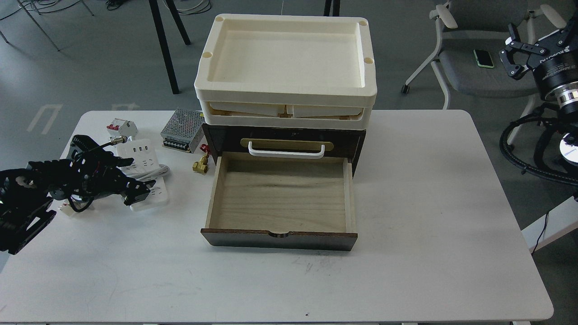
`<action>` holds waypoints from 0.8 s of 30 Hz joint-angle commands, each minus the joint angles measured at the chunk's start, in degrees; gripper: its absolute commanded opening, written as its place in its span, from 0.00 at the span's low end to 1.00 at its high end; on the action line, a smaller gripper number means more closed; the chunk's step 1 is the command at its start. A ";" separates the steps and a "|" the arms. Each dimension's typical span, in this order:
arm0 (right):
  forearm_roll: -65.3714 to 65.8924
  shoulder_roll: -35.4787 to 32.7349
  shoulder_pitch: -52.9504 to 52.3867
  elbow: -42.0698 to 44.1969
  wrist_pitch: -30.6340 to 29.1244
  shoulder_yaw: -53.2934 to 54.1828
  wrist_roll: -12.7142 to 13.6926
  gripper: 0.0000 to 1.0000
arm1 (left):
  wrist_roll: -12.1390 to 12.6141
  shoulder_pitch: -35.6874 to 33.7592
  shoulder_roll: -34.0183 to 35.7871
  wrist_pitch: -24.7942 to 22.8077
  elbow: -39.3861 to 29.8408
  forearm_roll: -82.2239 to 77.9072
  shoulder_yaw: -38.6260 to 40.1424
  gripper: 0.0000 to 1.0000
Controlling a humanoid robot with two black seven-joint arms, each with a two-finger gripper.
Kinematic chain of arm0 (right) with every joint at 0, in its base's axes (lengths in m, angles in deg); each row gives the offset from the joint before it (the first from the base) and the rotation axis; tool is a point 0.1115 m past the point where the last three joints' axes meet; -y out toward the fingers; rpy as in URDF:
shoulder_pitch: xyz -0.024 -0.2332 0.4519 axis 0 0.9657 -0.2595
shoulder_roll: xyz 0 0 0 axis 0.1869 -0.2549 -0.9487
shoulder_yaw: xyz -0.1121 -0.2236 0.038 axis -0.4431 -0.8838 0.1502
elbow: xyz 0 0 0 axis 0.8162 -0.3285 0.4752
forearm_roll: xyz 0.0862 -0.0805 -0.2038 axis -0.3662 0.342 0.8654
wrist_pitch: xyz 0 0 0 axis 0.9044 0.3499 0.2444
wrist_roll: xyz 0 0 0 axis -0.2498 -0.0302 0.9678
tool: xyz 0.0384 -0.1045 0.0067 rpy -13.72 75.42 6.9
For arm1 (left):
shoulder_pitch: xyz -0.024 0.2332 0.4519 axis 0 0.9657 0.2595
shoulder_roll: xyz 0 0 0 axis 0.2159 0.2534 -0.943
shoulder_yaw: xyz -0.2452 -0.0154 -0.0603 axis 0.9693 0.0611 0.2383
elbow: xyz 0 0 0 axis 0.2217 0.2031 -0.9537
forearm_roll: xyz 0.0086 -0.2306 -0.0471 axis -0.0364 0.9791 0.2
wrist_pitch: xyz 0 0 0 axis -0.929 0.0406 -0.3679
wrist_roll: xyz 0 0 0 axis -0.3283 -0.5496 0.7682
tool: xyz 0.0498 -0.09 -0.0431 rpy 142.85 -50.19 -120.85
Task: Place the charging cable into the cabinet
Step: 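Close the left gripper on the white charging cable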
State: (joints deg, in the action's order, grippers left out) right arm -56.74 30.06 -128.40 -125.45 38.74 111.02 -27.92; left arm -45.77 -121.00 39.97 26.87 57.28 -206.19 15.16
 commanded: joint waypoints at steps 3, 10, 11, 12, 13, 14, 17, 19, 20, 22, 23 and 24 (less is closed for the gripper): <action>0.00 -0.10 0.22 -0.01 0.00 0.08 0.01 1.00 | 0.00 0.05 -0.86 -0.08 0.72 0.00 -0.07 0.66; -0.08 -0.01 0.30 -0.01 0.00 0.17 0.01 1.00 | 0.00 -0.12 -0.95 -0.08 0.72 0.00 -0.07 0.19; -0.09 -0.01 0.39 -0.01 0.00 0.17 0.01 1.00 | 0.00 -0.12 -0.95 -0.08 0.72 0.00 0.02 0.14; -0.09 -0.01 0.57 -0.01 0.00 0.17 0.01 1.00 | 0.00 -0.04 -0.95 -0.08 0.54 0.00 0.02 0.12; -0.09 -0.01 0.65 -0.01 0.00 0.17 0.01 1.00 | 0.00 -0.03 -0.95 -0.08 0.37 0.00 0.02 0.09; -0.09 -0.01 0.66 -0.01 0.00 0.17 0.01 1.00 | 0.00 -0.03 -0.87 -0.08 0.11 0.00 0.02 0.06; -0.09 -0.01 0.92 -0.01 0.00 0.26 0.01 1.00 | 0.00 -0.03 -0.52 0.01 -0.86 0.00 0.11 0.04; -0.09 -0.01 1.09 0.08 0.00 0.78 0.01 1.00 | 0.00 0.05 0.10 0.01 -2.44 0.00 0.02 0.03; -0.09 -0.01 1.10 0.08 0.00 1.04 0.01 1.00 | 0.00 -0.03 0.54 0.01 -3.66 0.00 0.02 0.02; -0.09 -0.01 1.18 0.08 0.00 1.05 0.01 1.00 | 0.00 -0.03 2.46 -0.08 -5.86 0.00 0.10 0.02; -0.09 -0.01 1.44 0.08 0.00 1.31 0.01 1.00 | 0.00 -0.03 3.87 -0.16 -7.53 0.00 0.19 0.02; -0.09 -0.01 1.53 0.08 0.00 1.48 0.01 1.00 | 0.00 -0.12 5.19 -0.25 -9.28 0.00 0.28 0.02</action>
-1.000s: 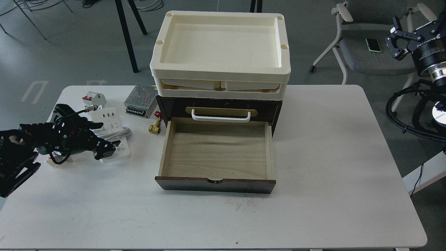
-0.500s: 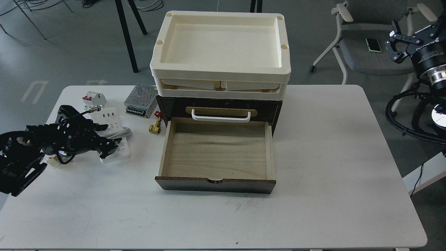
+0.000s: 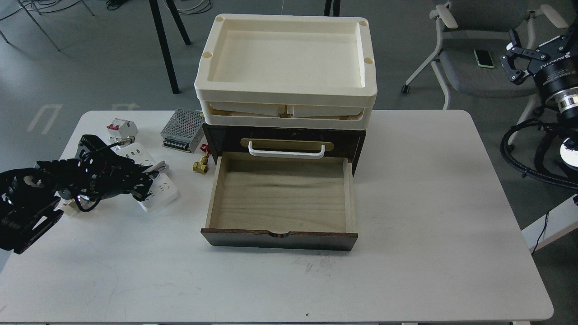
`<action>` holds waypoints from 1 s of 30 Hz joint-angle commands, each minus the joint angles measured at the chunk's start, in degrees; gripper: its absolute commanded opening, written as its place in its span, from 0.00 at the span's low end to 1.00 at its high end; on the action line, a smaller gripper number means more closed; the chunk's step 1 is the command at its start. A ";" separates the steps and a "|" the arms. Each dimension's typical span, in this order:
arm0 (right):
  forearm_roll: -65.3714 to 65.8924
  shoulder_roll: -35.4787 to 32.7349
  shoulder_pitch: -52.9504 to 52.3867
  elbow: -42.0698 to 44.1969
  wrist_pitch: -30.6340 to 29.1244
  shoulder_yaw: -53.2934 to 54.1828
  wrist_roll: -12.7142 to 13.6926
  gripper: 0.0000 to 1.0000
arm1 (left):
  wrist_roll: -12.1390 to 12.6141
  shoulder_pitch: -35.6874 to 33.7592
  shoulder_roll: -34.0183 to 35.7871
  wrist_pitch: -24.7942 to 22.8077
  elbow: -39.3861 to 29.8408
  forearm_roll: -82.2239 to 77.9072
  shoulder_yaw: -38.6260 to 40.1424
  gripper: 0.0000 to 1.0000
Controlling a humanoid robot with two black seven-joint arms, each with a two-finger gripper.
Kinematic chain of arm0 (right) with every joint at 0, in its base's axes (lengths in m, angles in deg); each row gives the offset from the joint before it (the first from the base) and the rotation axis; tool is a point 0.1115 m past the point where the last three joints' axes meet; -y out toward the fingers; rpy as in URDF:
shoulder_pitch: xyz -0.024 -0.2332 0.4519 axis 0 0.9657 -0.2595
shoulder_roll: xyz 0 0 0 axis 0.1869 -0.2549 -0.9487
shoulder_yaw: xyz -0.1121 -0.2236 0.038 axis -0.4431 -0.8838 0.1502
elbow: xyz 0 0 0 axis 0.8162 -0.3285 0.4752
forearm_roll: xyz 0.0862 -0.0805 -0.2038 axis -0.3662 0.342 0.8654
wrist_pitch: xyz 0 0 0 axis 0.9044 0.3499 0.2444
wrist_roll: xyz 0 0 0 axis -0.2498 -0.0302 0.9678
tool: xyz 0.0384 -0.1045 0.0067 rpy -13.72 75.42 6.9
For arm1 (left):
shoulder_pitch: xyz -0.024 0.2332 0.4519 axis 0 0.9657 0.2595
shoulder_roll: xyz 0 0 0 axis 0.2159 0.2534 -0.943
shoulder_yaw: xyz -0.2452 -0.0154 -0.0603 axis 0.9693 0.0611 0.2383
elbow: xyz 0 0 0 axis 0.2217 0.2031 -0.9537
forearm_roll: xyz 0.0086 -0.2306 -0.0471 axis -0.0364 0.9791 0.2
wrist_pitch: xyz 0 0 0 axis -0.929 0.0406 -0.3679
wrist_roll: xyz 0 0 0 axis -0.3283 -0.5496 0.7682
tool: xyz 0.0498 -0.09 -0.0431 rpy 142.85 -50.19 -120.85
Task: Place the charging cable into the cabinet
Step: 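Close the left gripper on the white charging cable, then lift the cable with the left gripper and carry it toward the open drawer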
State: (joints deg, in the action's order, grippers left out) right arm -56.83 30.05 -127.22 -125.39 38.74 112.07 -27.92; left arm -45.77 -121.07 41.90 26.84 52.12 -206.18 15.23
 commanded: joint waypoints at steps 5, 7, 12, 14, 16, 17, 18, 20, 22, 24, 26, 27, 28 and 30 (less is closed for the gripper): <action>0.01 0.00 0.62 0.02 0.00 0.79 0.01 1.00 | 0.00 -1.89 11.16 -0.84 -13.26 0.00 0.30 0.02; 0.01 0.00 0.62 0.02 0.00 0.79 0.01 1.00 | 0.00 -2.07 14.94 -1.54 -17.74 0.00 0.56 0.02; 0.01 0.00 0.71 0.02 0.00 1.66 0.01 1.00 | 0.00 -2.16 28.91 -4.96 -37.23 5.18 1.97 0.02; 0.01 -0.09 0.71 0.10 0.00 1.84 0.01 1.00 | 0.00 -2.07 34.09 -7.16 -46.02 11.67 2.15 0.02; 0.09 -0.09 0.71 0.19 0.00 2.10 0.01 1.00 | 0.00 -2.07 37.53 -8.22 -53.85 19.23 2.15 0.02; 0.09 -0.09 0.62 0.19 0.00 2.10 0.01 1.00 | 0.00 -2.07 37.98 -8.31 -56.15 21.96 2.15 0.02; 0.09 -0.09 0.62 0.19 0.00 2.19 0.01 1.00 | 0.00 -1.99 37.81 -8.31 -57.83 24.42 2.15 0.02; 0.09 -0.09 0.62 0.19 0.00 2.19 0.01 1.00 | 0.00 -1.81 36.42 -8.40 -59.16 27.86 2.15 0.02; 0.09 -0.18 0.71 0.19 0.00 2.19 0.01 1.00 | 0.00 -1.46 34.31 -8.66 -60.47 32.16 2.15 0.02; 0.09 -0.18 0.71 0.28 0.00 2.19 0.01 1.00 | 0.00 -1.28 32.37 -9.28 -61.27 36.99 1.97 0.02; 0.09 -0.35 0.97 0.37 0.00 2.19 0.01 1.00 | 0.00 -1.28 29.30 -10.33 -61.18 40.43 1.80 0.02; 0.09 -0.44 1.06 0.37 0.00 2.19 0.01 1.00 | 0.00 -1.28 27.46 -11.21 -60.83 41.40 1.80 0.02; 0.09 -0.44 1.06 0.37 0.00 2.19 0.01 1.00 | 0.00 -1.28 25.96 -11.74 -60.31 41.85 1.71 0.02; 0.09 -0.44 1.15 0.37 0.00 2.10 0.01 1.00 | 0.00 -1.11 22.45 -12.71 -58.56 42.29 1.53 0.02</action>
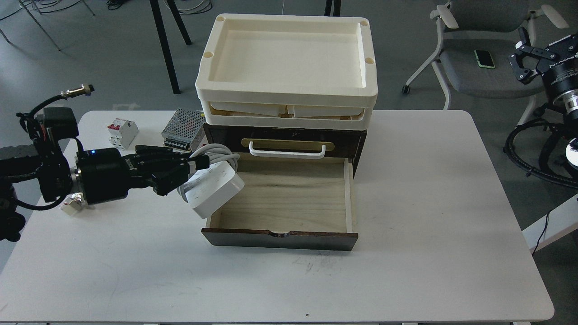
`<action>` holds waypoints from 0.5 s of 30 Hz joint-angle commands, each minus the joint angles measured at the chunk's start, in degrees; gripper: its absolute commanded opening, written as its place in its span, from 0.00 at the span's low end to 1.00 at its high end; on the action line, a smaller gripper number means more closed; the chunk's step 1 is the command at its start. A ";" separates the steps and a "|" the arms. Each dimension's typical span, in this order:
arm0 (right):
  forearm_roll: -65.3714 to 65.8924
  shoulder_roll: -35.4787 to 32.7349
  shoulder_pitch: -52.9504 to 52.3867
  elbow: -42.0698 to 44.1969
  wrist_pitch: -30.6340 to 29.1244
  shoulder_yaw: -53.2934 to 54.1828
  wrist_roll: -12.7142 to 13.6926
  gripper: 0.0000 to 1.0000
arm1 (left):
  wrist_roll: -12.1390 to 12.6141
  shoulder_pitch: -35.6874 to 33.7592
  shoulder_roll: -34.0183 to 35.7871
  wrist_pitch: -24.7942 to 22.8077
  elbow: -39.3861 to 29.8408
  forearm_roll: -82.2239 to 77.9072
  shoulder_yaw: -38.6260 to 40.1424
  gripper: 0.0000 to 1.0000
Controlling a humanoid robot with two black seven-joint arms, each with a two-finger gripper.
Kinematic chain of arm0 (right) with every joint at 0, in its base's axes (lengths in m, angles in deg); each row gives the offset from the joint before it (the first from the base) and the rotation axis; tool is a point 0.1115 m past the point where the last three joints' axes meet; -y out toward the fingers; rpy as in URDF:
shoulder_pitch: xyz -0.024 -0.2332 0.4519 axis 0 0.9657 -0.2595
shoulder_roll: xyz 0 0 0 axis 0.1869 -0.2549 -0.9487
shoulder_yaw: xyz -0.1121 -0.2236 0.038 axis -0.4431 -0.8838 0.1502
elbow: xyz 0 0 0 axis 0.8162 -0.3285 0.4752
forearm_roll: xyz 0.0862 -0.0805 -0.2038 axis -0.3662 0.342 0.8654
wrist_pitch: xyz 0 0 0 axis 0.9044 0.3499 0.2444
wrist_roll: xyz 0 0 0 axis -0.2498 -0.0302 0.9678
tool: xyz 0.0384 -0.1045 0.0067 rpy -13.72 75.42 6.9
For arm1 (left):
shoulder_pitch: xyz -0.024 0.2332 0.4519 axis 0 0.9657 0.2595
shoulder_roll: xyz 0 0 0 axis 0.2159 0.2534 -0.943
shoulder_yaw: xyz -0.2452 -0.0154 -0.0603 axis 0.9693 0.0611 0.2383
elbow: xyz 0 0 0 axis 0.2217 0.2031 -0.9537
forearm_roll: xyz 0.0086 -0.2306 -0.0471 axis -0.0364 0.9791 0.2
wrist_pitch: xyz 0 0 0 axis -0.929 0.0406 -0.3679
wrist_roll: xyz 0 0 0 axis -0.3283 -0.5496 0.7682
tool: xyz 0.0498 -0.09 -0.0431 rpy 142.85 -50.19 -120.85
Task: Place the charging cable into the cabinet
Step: 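Lift the cable with the left gripper and carry it toward the open drawer, then lower the cable into the open drawer and open the left gripper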
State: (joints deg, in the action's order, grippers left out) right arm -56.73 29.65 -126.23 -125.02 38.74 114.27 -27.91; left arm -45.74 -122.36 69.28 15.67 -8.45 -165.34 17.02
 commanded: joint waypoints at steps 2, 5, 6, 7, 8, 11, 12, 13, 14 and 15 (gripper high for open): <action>0.00 -0.13 0.24 0.09 0.00 -0.09 0.00 1.00 | -0.03 0.79 -7.84 -2.15 4.21 1.88 -0.34 0.02; 0.00 -0.04 0.60 0.18 0.00 -0.01 0.00 1.00 | -0.03 2.03 -12.14 -2.76 8.68 2.06 -0.34 0.02; 0.00 -0.04 0.60 0.18 0.00 -0.01 0.00 1.00 | -0.03 2.12 -13.55 -3.03 10.18 2.06 -0.34 0.02; 0.00 -0.04 0.60 0.18 0.00 -0.09 0.00 1.00 | -0.03 2.12 -14.96 -3.46 11.94 2.06 -0.34 0.02; 0.00 -0.04 0.60 0.18 0.00 -0.09 0.00 1.00 | -0.03 2.12 -15.93 -4.08 13.52 2.06 -0.34 0.02; 0.00 -0.04 0.68 0.18 0.00 -0.01 0.00 1.00 | -0.03 2.12 -18.39 -7.06 17.31 2.15 -0.26 0.02; 0.00 -0.04 0.68 0.18 0.00 -0.01 0.00 1.00 | -0.03 2.12 -19.09 -7.85 17.84 2.32 -0.08 0.02; 0.00 -0.04 0.77 0.18 0.00 -0.01 0.00 1.00 | -0.03 2.12 -19.80 -8.12 18.36 2.76 0.01 0.02; 0.00 -0.04 0.95 0.18 0.00 -0.01 0.00 1.00 | -0.03 2.12 -20.50 -8.30 19.07 3.55 0.01 0.02; 0.00 -0.04 0.95 0.09 0.00 -0.01 0.00 1.00 | -0.03 2.03 -21.20 -8.39 20.20 4.34 0.01 0.02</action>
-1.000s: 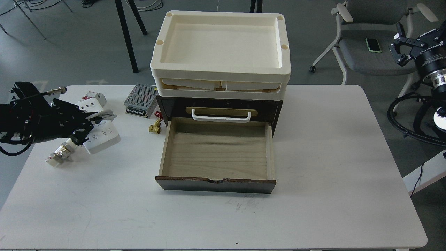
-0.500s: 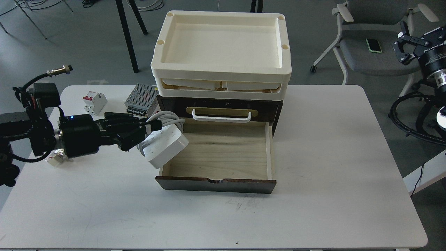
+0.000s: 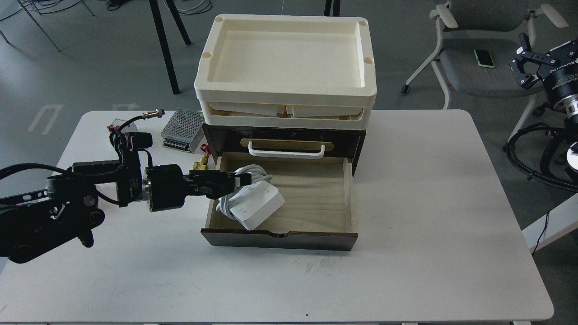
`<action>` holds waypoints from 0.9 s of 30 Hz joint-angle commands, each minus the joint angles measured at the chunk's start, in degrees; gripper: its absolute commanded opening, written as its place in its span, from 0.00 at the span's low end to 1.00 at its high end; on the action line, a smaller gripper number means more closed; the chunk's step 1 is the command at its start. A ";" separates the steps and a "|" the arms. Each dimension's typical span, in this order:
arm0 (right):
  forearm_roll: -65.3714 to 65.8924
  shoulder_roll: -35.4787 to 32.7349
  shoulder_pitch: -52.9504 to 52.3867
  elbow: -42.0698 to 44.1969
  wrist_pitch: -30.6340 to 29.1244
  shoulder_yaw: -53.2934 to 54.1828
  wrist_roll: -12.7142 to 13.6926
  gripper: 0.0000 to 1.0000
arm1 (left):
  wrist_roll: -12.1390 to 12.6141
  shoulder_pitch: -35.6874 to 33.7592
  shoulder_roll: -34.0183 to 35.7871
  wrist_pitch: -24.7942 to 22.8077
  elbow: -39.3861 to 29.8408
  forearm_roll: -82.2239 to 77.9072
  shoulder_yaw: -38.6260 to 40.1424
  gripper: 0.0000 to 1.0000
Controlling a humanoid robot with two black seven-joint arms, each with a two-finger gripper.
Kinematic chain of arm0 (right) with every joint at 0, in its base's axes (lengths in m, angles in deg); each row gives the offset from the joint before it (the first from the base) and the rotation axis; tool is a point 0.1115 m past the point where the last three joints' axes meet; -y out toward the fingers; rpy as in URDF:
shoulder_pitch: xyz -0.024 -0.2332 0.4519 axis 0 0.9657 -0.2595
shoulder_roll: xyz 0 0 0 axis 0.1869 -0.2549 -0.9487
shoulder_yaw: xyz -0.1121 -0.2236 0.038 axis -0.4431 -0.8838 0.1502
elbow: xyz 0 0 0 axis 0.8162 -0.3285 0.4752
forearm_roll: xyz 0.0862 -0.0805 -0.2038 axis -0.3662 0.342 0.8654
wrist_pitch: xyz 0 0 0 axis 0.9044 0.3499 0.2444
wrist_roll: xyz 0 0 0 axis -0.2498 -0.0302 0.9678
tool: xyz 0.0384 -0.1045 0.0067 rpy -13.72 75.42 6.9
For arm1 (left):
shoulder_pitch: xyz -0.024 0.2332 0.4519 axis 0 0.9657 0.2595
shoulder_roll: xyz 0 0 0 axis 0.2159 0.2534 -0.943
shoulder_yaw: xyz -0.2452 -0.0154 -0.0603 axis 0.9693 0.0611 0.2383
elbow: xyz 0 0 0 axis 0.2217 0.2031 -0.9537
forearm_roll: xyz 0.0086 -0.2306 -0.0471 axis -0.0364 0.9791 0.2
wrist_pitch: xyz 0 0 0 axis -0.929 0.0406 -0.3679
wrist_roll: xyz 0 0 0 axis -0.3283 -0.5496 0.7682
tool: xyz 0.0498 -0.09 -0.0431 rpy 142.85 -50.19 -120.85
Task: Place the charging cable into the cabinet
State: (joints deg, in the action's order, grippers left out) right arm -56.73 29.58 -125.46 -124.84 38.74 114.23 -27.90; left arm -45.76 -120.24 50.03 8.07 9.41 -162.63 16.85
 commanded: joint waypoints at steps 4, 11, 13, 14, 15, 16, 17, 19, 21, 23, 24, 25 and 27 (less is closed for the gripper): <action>0.00 0.03 0.27 -0.01 0.00 0.03 -0.01 1.00 | -0.01 0.08 -4.76 -0.97 7.53 3.21 -0.08 0.02; 0.00 -0.06 1.06 -0.09 0.00 0.12 -0.01 1.00 | -0.01 0.17 -8.99 -3.08 10.88 4.79 0.18 0.03; 0.00 -0.06 1.06 -0.09 0.00 0.12 -0.01 1.00 | -0.01 0.17 -9.25 -3.08 11.58 6.02 0.18 0.03; 0.00 -0.06 1.06 -0.09 0.00 0.12 -0.01 1.00 | -0.01 0.17 -9.60 -3.08 11.93 6.37 0.18 0.03; 0.00 -0.06 1.06 -0.09 0.00 0.12 -0.01 1.00 | -0.01 0.17 -9.95 -2.99 12.20 6.55 0.18 0.03; 0.00 -0.06 1.15 -0.09 0.00 0.12 -0.01 1.00 | -0.01 0.17 -10.39 -2.99 12.46 6.64 0.27 0.03; 0.00 -0.06 1.06 -0.18 0.00 0.12 -0.01 1.00 | -0.01 0.08 -10.66 -2.99 12.72 6.82 0.27 0.03; 0.00 -0.06 1.06 -0.18 0.00 0.12 -0.01 1.00 | -0.01 0.17 -11.10 -2.90 12.90 7.08 0.35 0.03; 0.00 -0.06 1.15 -0.18 0.00 0.12 -0.01 1.00 | -0.01 0.17 -11.10 -2.99 12.90 7.34 0.44 0.02; 0.00 -0.06 1.24 -0.18 0.00 0.21 -0.01 1.00 | -0.01 0.17 -11.10 -3.08 12.90 8.48 0.44 0.02; -0.09 -0.06 1.33 -0.27 0.00 0.21 -0.01 1.00 | -0.01 0.08 -11.10 -3.16 12.90 9.10 0.44 0.02; -0.09 -0.06 1.33 -0.27 0.00 0.21 -0.01 1.00 | -0.01 0.08 -11.10 -3.16 12.90 9.45 0.44 0.02; -0.09 -0.06 1.33 -0.27 0.00 0.21 -0.01 1.00 | -0.01 0.08 -10.75 -3.08 12.73 9.80 0.44 0.01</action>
State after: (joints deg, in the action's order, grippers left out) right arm -56.79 29.52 -124.18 -125.08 38.74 114.43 -27.93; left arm -45.77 -120.08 38.93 5.04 22.32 -153.61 17.29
